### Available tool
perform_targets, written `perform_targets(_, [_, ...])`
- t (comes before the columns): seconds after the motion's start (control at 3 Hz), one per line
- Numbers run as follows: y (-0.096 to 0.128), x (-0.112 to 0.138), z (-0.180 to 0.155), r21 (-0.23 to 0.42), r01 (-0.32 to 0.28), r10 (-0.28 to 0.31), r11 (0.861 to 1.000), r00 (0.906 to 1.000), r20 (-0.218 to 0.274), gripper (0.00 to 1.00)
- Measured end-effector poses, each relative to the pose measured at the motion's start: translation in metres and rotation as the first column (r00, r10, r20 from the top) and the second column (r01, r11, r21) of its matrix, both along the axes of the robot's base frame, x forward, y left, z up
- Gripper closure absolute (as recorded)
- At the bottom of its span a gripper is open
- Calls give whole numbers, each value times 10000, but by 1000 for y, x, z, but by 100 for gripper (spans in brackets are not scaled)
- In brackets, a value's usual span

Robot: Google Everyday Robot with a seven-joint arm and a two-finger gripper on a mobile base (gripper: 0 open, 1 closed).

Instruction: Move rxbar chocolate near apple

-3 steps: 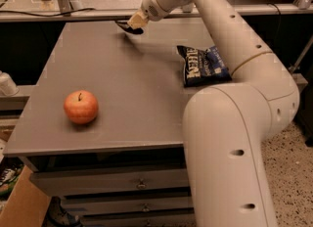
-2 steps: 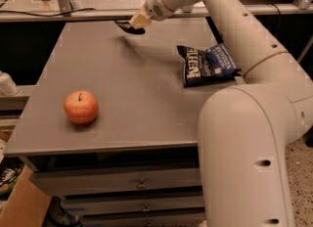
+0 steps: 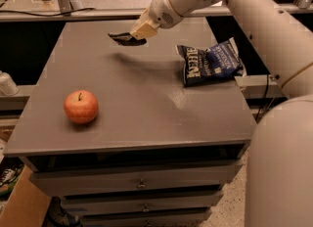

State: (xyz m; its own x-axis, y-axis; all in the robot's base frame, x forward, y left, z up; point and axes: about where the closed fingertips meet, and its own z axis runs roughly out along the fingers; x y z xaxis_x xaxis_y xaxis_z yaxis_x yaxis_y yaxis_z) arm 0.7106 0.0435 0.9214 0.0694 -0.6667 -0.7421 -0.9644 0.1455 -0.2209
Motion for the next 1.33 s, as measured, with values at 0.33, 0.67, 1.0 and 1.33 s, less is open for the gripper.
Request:
perform_targets(0.33, [1, -55, 6, -286, -935, 938, 9952, 9955, 91, 100])
perform_targets(0.67, [5, -106, 11, -527, -1765, 1773, 9829, 9841, 105, 100])
perform_targets(1.0, [6, -142, 9, -875, -2413, 2426, 9665, 9701, 54, 100])
perform_targets(1.33, [6, -169, -3, -1400, -2868, 2881, 9477, 9575, -109, 100])
